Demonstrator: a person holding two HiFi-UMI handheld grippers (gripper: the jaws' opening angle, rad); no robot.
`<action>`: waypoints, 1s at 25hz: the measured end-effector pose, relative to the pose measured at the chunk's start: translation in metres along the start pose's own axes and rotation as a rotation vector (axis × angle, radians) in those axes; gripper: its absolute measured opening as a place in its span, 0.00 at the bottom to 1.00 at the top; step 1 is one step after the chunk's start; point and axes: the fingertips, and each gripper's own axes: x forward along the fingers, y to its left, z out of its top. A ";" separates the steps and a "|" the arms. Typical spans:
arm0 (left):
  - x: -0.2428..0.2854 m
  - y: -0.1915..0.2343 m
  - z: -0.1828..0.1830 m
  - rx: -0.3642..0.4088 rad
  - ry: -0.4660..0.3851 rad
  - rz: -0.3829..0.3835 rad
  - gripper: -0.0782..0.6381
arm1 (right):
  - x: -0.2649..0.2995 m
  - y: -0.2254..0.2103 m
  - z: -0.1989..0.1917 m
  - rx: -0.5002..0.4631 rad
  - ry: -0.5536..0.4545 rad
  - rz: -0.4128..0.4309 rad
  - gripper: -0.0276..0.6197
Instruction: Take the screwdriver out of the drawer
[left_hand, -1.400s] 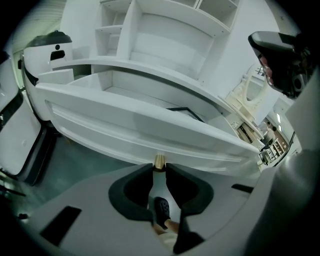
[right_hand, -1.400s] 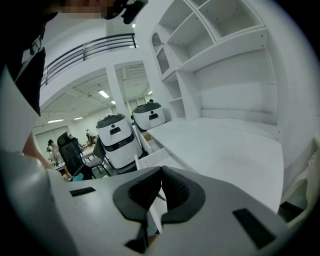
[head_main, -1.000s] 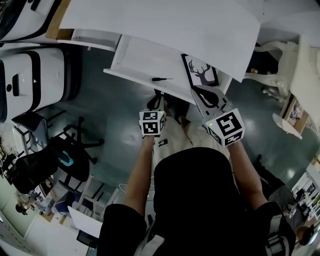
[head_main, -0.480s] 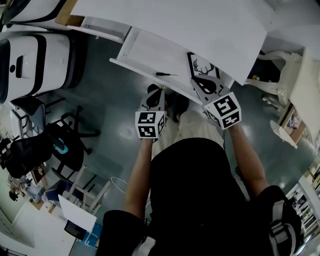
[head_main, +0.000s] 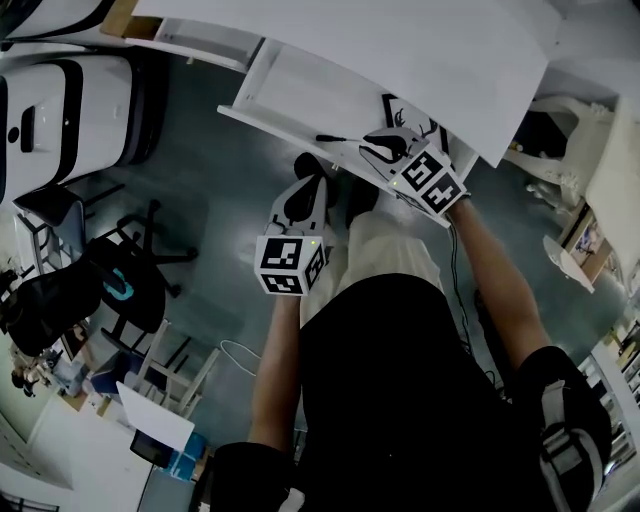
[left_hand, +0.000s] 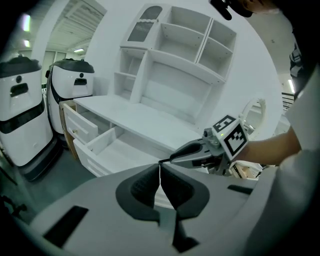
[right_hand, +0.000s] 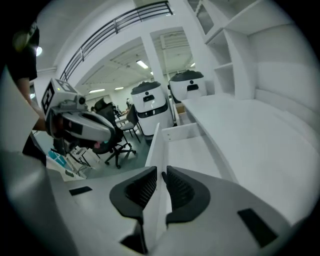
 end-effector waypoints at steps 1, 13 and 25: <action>0.000 0.000 0.001 0.004 -0.001 -0.002 0.15 | 0.009 -0.002 -0.004 -0.015 0.021 0.011 0.16; 0.001 0.020 -0.007 -0.033 0.012 0.008 0.15 | 0.105 -0.016 -0.059 -0.122 0.275 0.184 0.19; 0.011 0.032 -0.013 -0.051 0.058 0.005 0.15 | 0.153 -0.020 -0.074 -0.231 0.296 0.227 0.20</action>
